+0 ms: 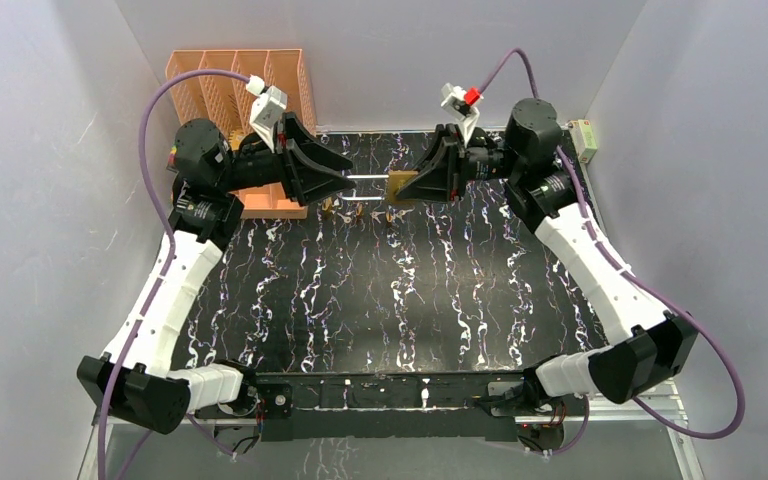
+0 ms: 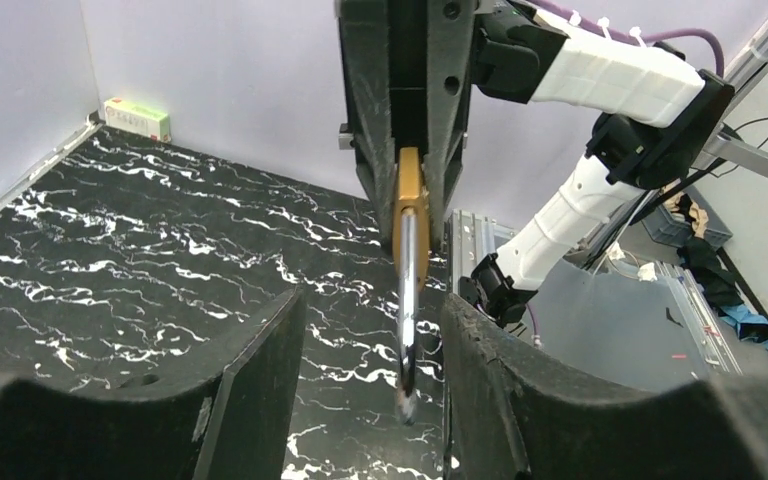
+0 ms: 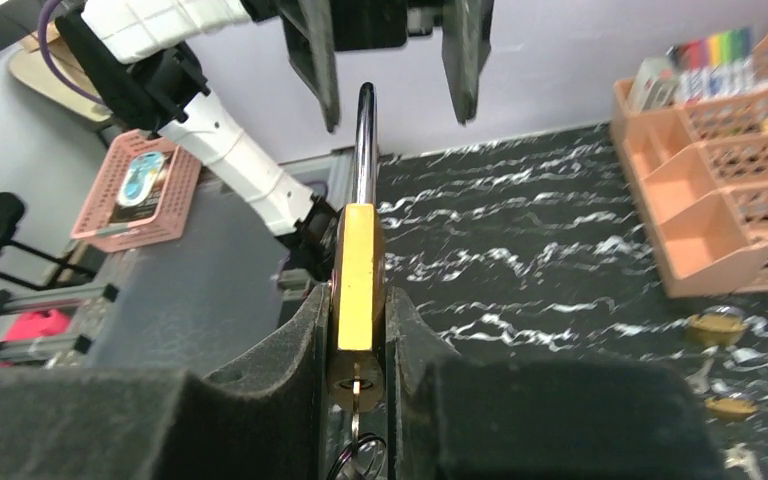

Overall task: Lock with the key
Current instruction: Lock the lock, then place the key at the center of the board.

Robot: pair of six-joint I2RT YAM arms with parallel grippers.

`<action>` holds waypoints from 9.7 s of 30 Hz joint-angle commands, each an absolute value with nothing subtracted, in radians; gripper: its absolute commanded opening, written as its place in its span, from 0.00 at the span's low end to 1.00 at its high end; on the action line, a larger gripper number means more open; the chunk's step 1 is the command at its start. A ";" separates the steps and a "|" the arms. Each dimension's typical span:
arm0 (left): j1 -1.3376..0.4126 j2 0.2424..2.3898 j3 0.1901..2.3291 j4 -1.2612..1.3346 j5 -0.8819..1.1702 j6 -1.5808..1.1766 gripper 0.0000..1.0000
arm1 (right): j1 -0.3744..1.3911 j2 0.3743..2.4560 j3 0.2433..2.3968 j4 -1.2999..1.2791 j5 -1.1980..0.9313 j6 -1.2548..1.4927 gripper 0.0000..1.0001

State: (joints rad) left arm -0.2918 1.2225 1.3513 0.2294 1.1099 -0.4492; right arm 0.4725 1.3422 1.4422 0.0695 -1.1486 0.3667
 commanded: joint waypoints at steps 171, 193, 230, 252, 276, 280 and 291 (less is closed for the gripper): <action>-0.416 1.369 1.461 0.506 1.142 -0.596 0.00 | 0.613 1.222 1.134 0.406 -0.934 0.476 0.47; -0.416 1.399 1.507 0.529 1.147 -0.631 0.00 | 0.598 1.221 1.003 0.707 -0.776 0.511 0.68; -0.405 1.485 1.651 0.568 1.156 -0.670 0.00 | 0.598 1.166 0.727 0.869 -0.739 0.674 0.00; -0.402 1.210 1.052 0.483 0.833 -0.048 0.00 | 0.815 1.243 0.571 0.479 -0.138 0.810 0.00; -0.403 1.449 0.621 0.961 0.832 0.161 0.00 | 0.878 1.656 0.698 0.583 -0.012 1.279 0.02; -0.403 1.526 0.624 1.028 0.832 0.160 0.00 | 0.879 1.695 0.699 0.649 0.042 1.331 0.08; -0.384 1.679 0.608 1.213 0.860 0.093 0.00 | 0.879 1.826 0.690 0.822 0.078 1.422 0.24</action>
